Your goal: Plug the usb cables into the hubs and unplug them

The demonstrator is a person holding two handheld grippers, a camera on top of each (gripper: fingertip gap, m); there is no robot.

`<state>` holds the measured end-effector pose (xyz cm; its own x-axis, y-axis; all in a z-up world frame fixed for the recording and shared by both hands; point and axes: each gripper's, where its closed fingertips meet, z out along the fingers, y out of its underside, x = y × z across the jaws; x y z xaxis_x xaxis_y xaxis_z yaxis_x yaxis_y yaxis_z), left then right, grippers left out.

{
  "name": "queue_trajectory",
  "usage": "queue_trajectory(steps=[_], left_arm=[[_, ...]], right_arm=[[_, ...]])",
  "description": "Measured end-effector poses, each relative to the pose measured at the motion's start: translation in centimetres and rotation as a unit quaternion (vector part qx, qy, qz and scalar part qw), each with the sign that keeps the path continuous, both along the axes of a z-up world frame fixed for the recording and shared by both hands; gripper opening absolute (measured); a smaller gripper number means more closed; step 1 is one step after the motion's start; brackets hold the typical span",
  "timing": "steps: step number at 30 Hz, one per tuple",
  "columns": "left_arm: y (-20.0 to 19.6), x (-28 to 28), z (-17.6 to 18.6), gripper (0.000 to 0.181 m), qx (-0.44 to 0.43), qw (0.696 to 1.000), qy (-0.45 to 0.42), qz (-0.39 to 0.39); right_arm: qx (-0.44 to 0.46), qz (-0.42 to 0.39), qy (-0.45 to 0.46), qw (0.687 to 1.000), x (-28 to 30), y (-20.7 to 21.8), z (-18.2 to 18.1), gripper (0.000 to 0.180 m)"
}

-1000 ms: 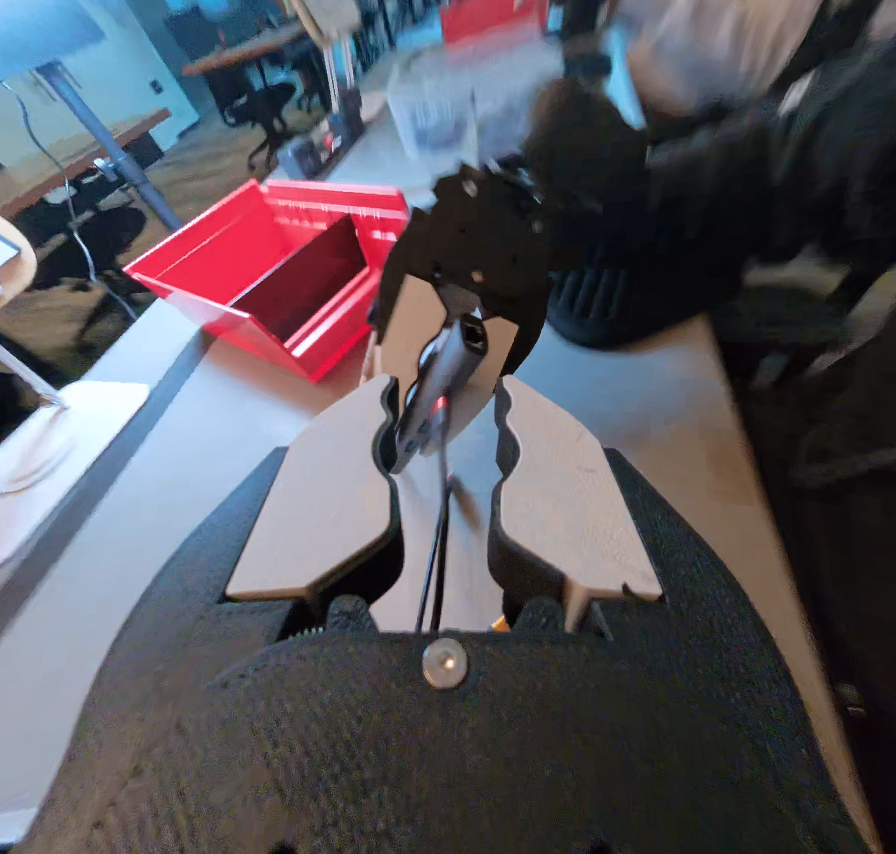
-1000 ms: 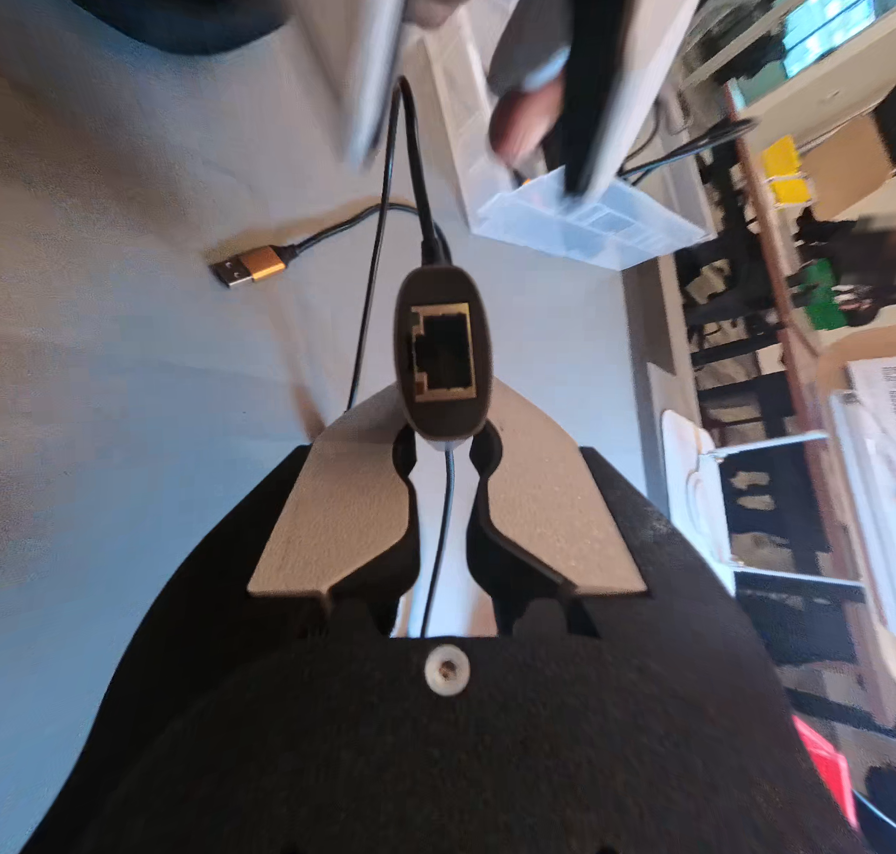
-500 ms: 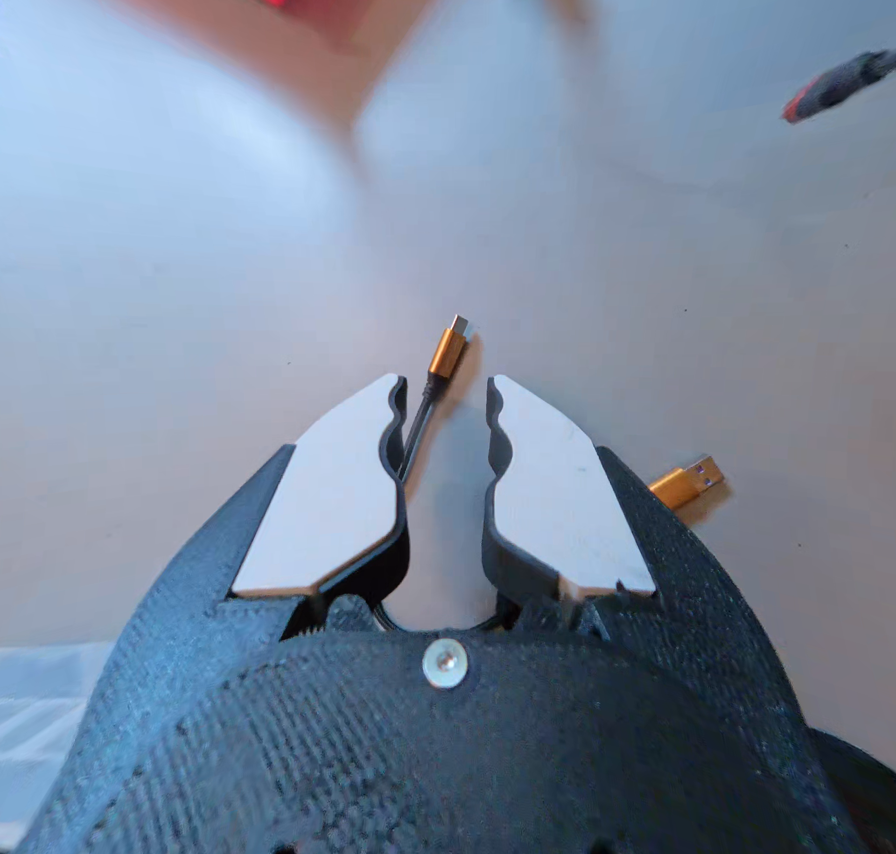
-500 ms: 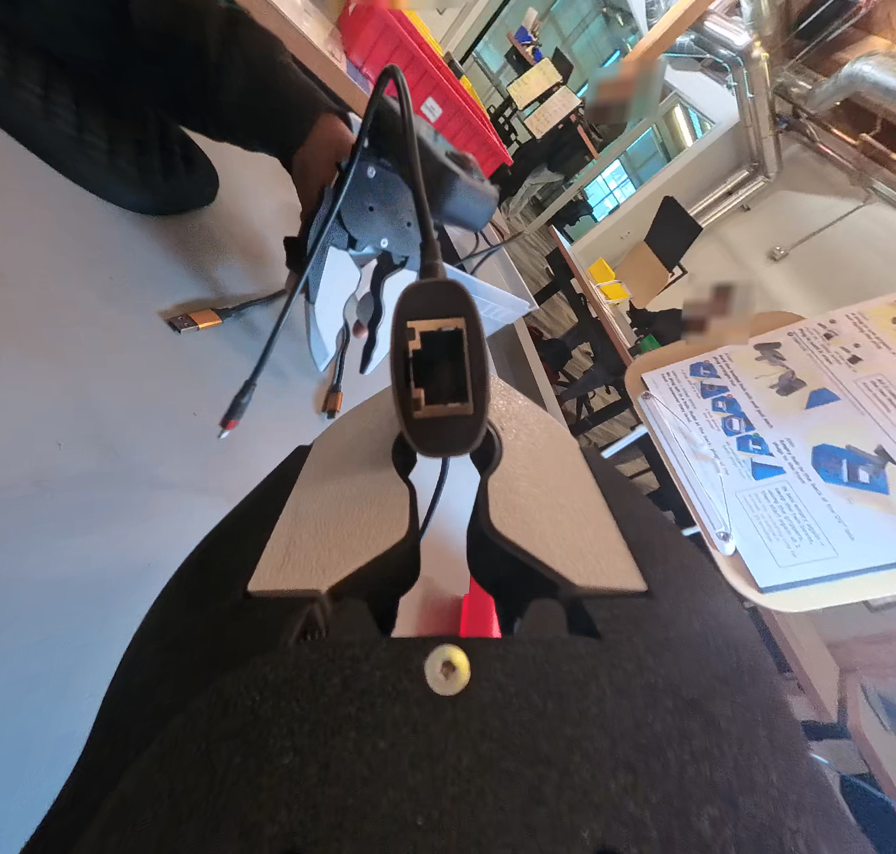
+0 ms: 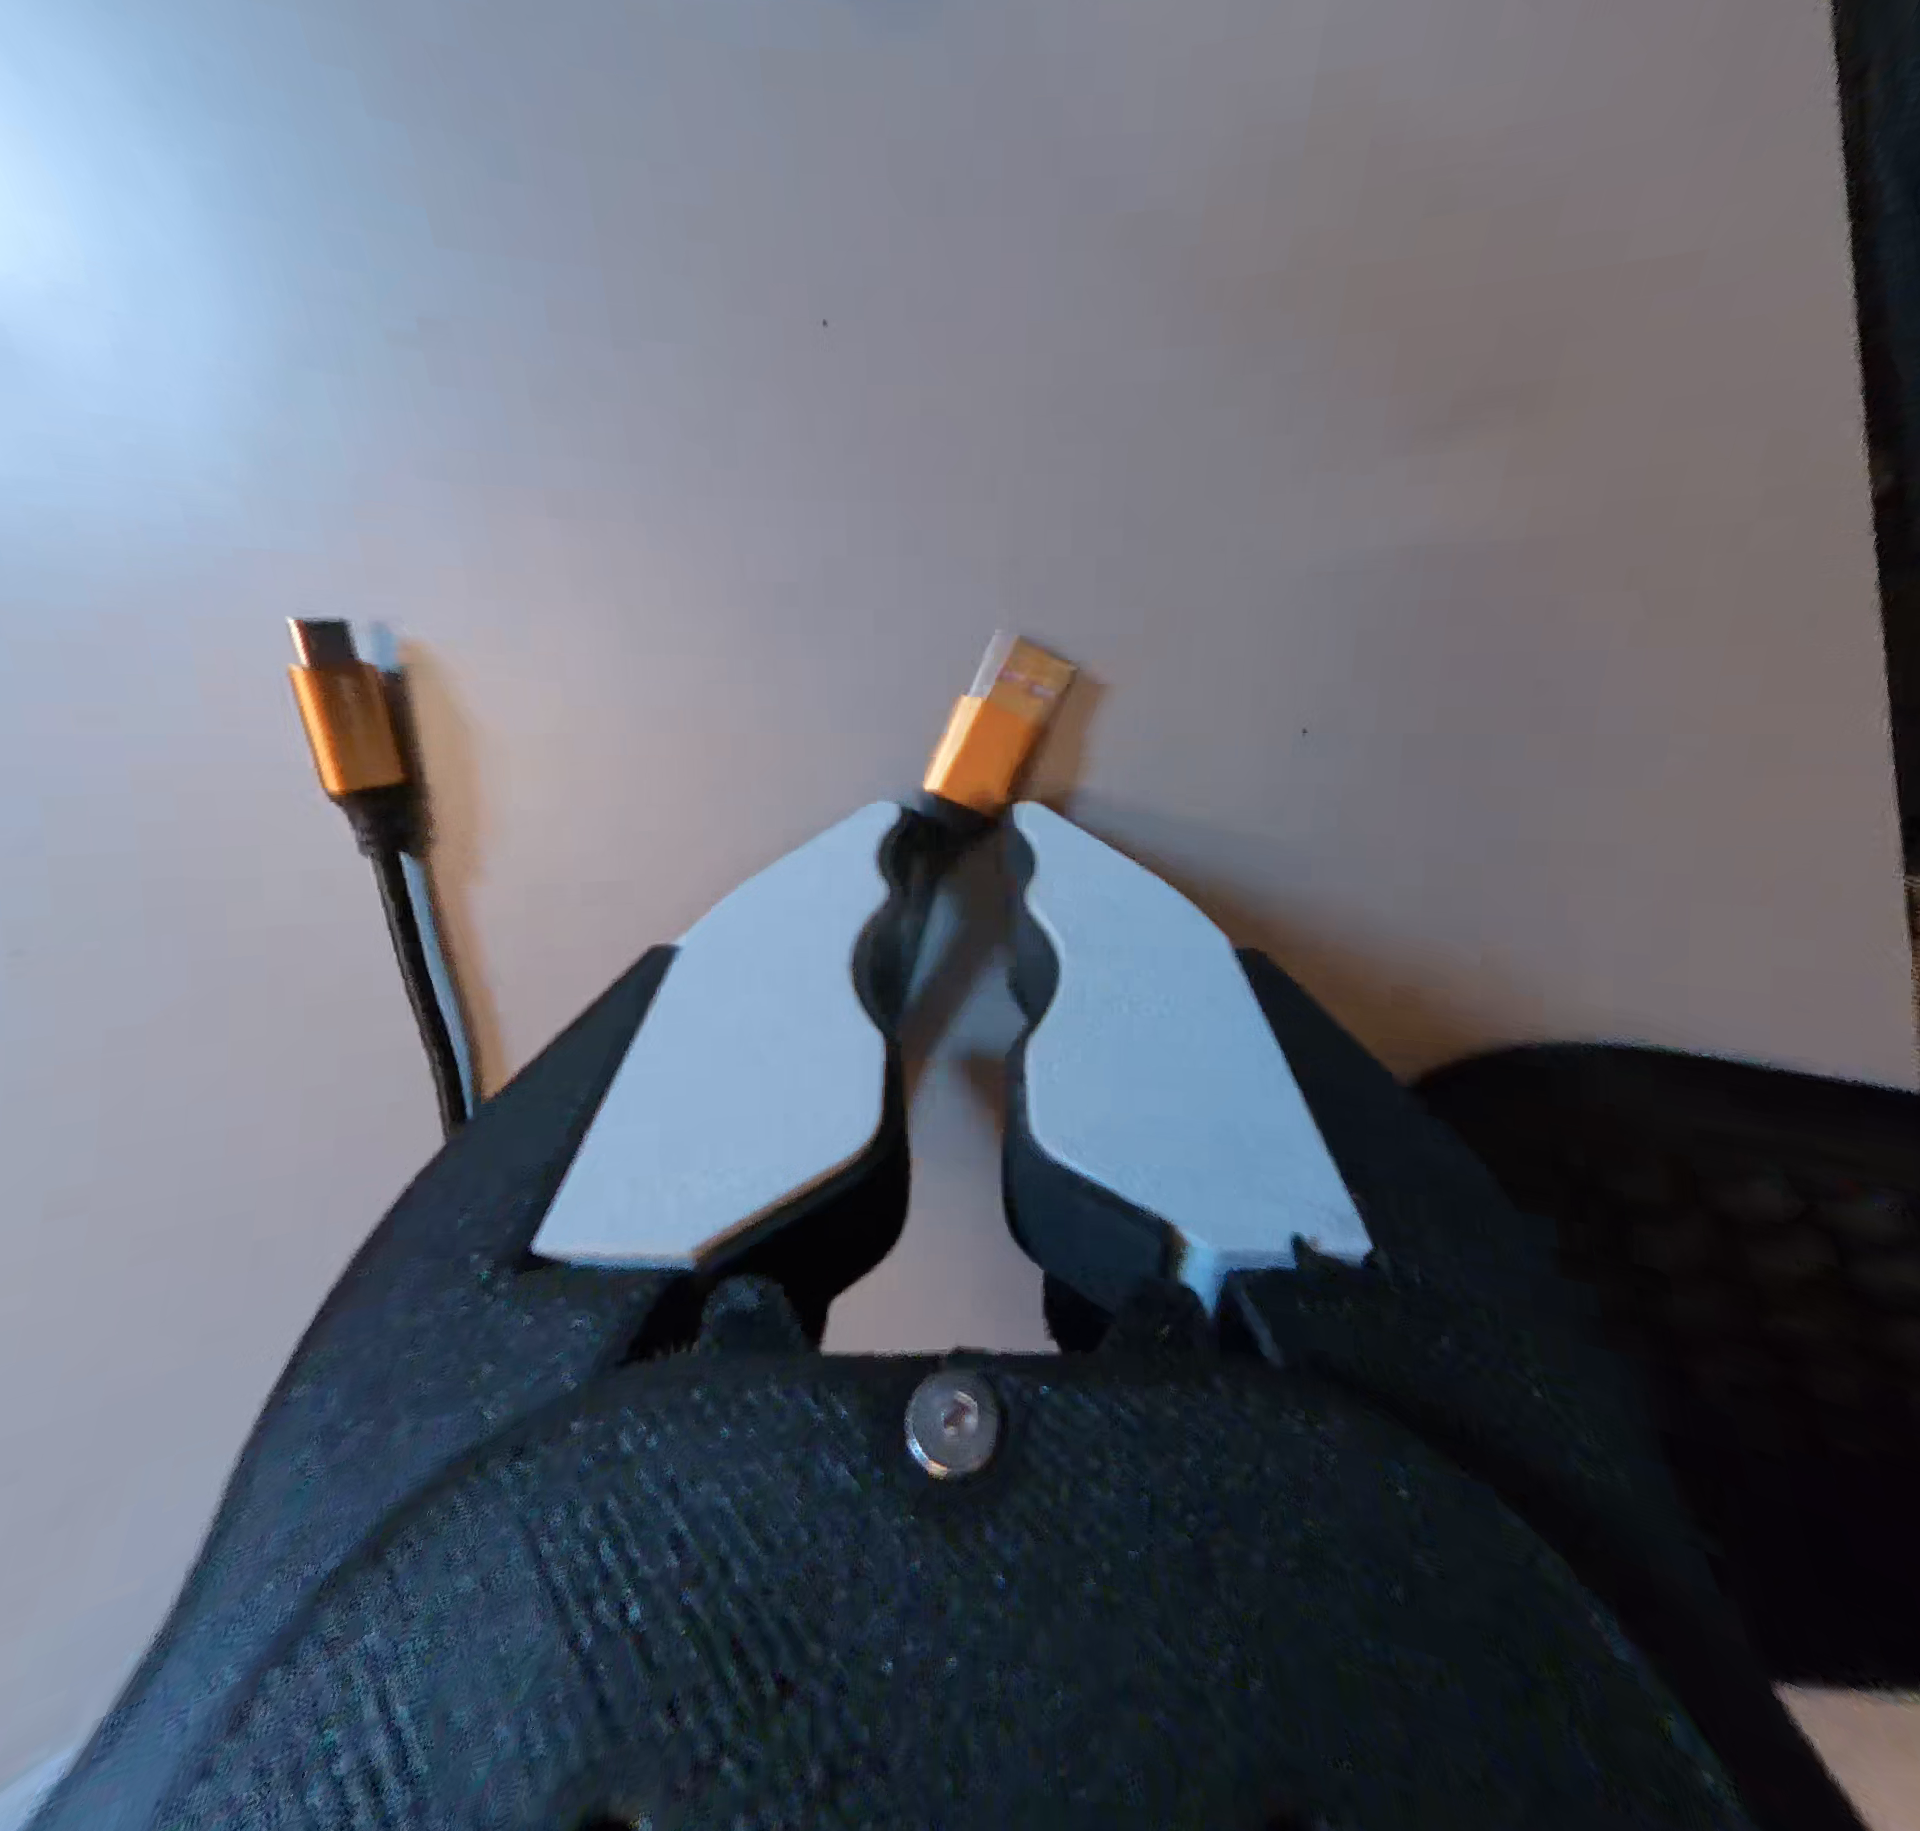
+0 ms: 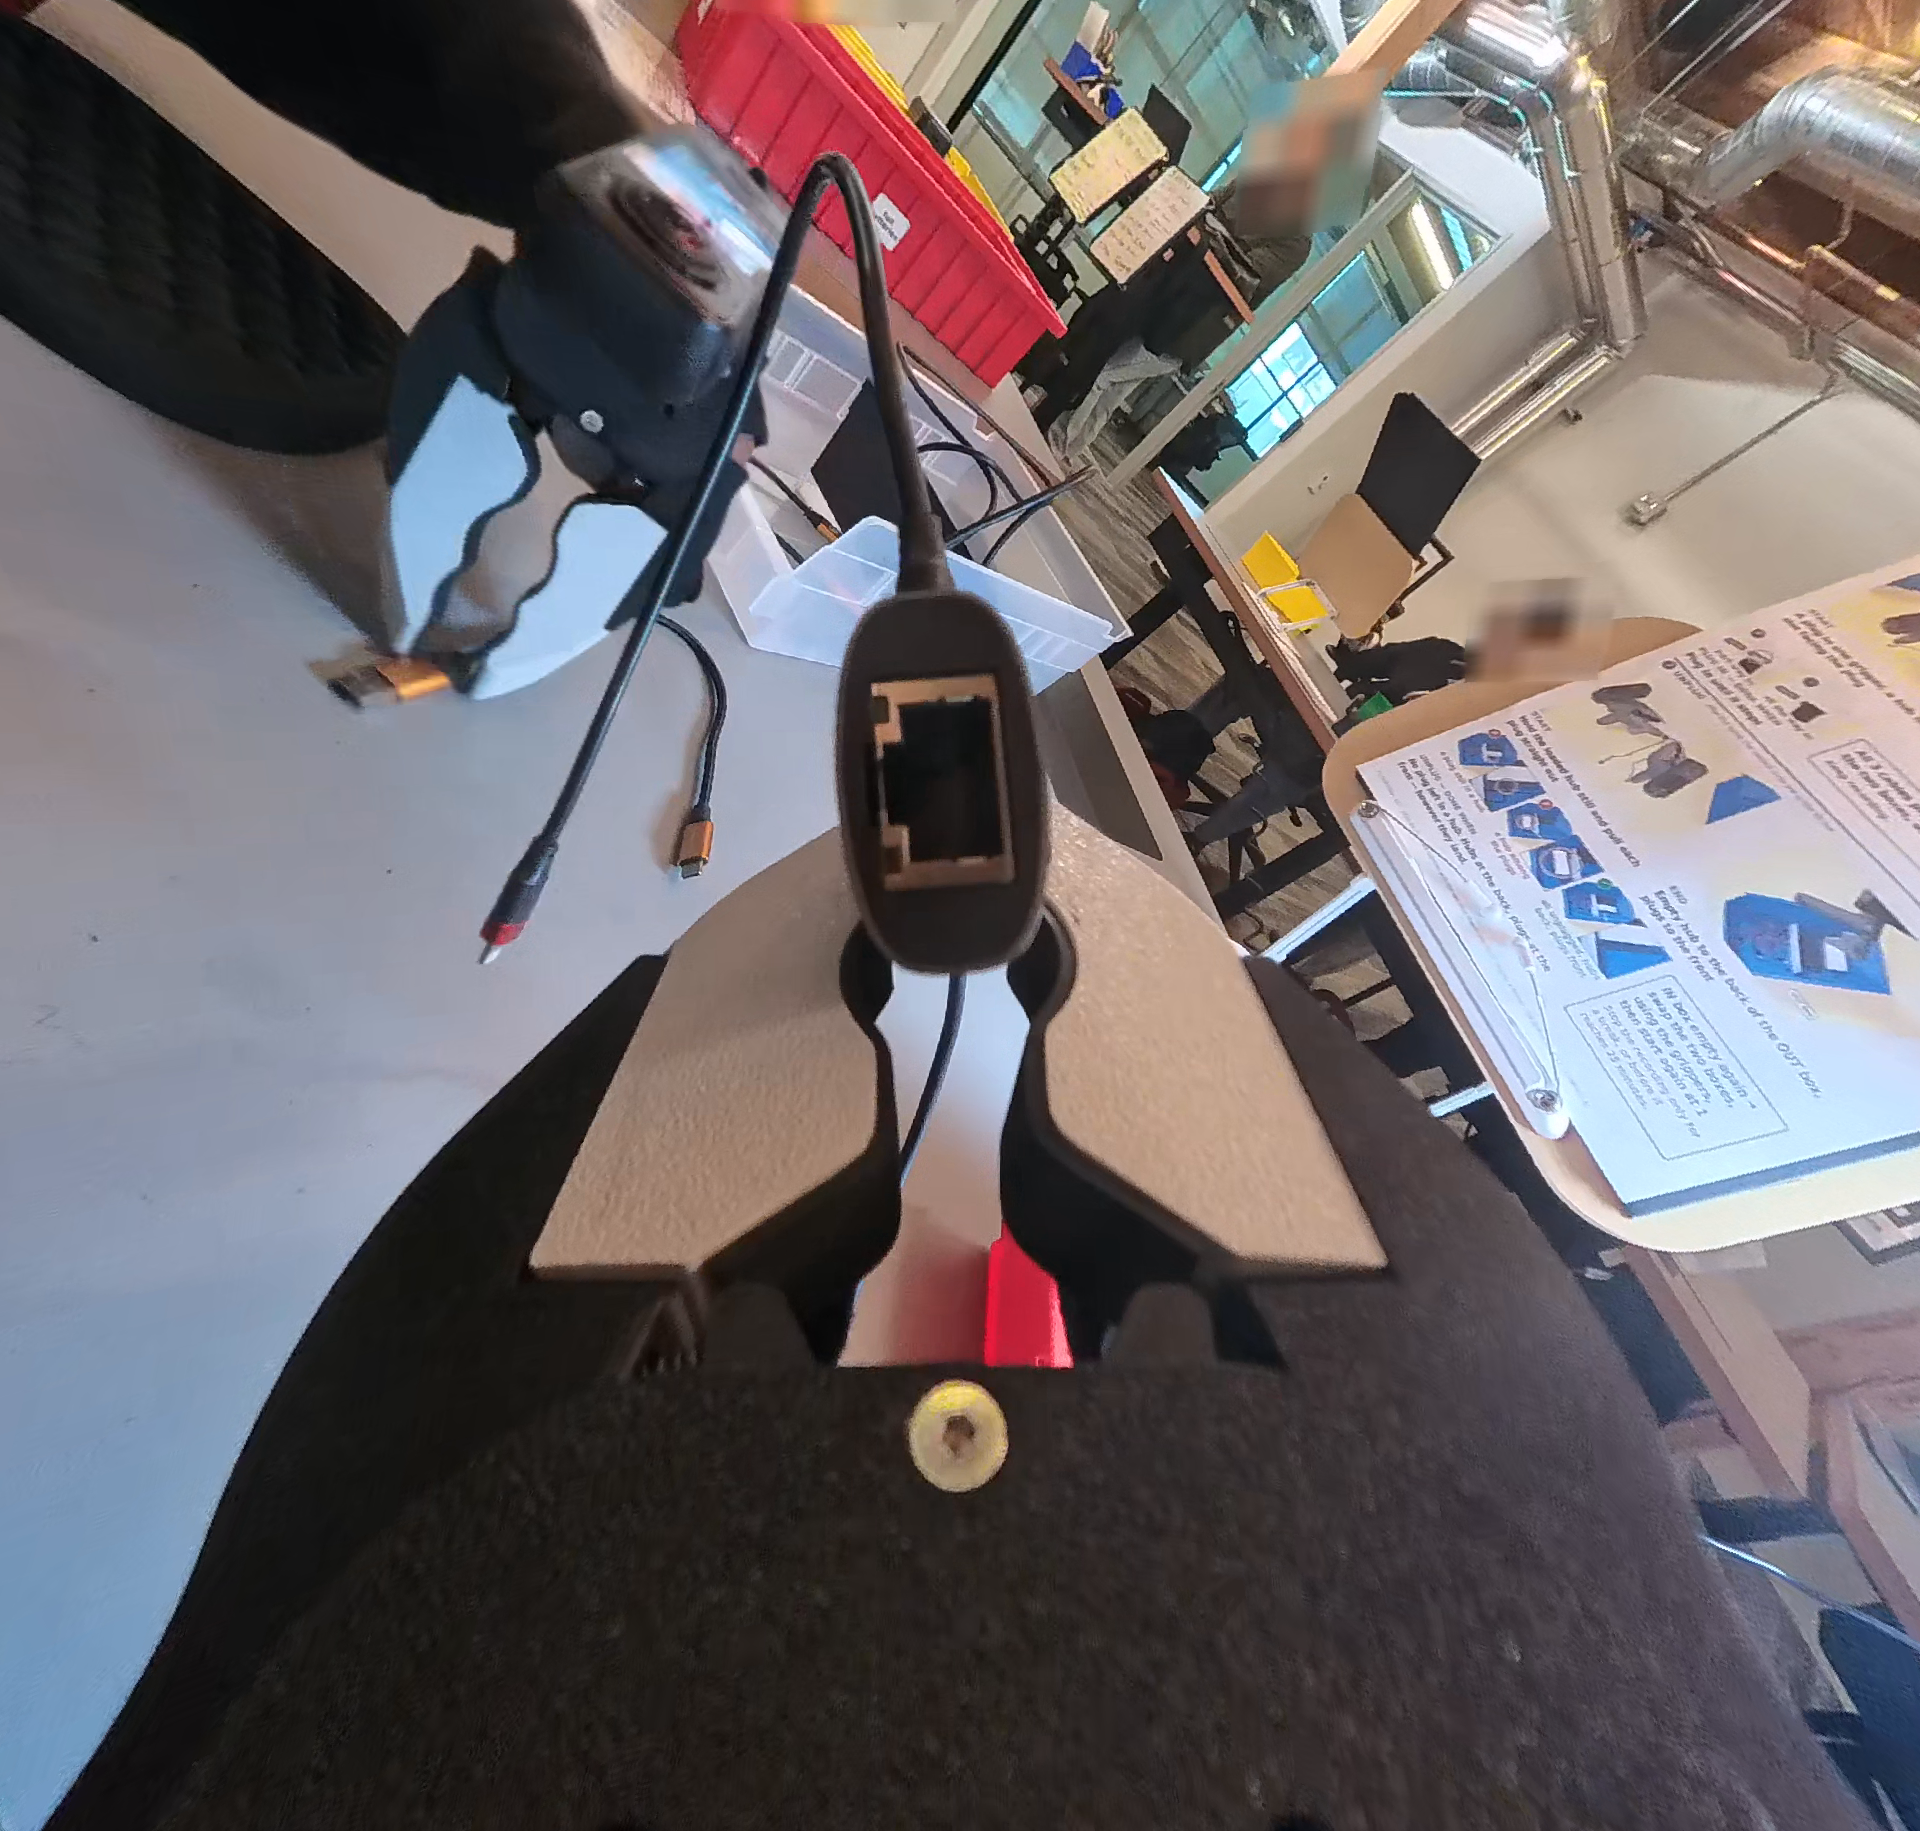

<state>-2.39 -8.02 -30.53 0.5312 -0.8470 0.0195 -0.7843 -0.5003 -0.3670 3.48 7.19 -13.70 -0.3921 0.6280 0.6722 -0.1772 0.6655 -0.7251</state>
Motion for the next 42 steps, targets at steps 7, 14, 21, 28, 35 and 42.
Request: queue_trajectory(steps=[7, 14, 21, 28, 35, 42], left_arm=[[4.6, -0.9, 5.4, 0.013, 0.106, 0.973, -0.118, 0.165], [5.6, -6.0, 19.9, 0.012, 0.178, 0.913, -0.208, 0.303], [5.3, -1.0, 16.3, 0.012, 0.039, 0.936, -0.221, 0.27], [5.9, 2.1, 11.4, 0.012, -0.021, 0.926, -0.268, 0.264], [6.0, 2.4, 10.1, 0.012, -0.055, 0.907, -0.306, 0.284], [5.9, 2.9, 9.3, 0.012, -0.079, 0.903, -0.305, 0.293]], right_arm=[[0.015, -0.016, 0.025, 0.999, -0.1, 0.6, 0.4, 0.019], [0.116, -0.033, 0.074, 0.99, -1.1, -0.4, -0.2, 0.018], [0.231, -0.032, 0.105, 0.967, -2.3, -3.4, -2.7, 0.018], [0.255, -0.009, 0.117, 0.96, -2.9, -5.3, -4.7, 0.018], [0.26, -0.008, 0.13, 0.957, -3.1, -6.1, -5.0, 0.018], [0.276, -0.007, 0.121, 0.954, -3.5, -6.2, -5.8, 0.019]])
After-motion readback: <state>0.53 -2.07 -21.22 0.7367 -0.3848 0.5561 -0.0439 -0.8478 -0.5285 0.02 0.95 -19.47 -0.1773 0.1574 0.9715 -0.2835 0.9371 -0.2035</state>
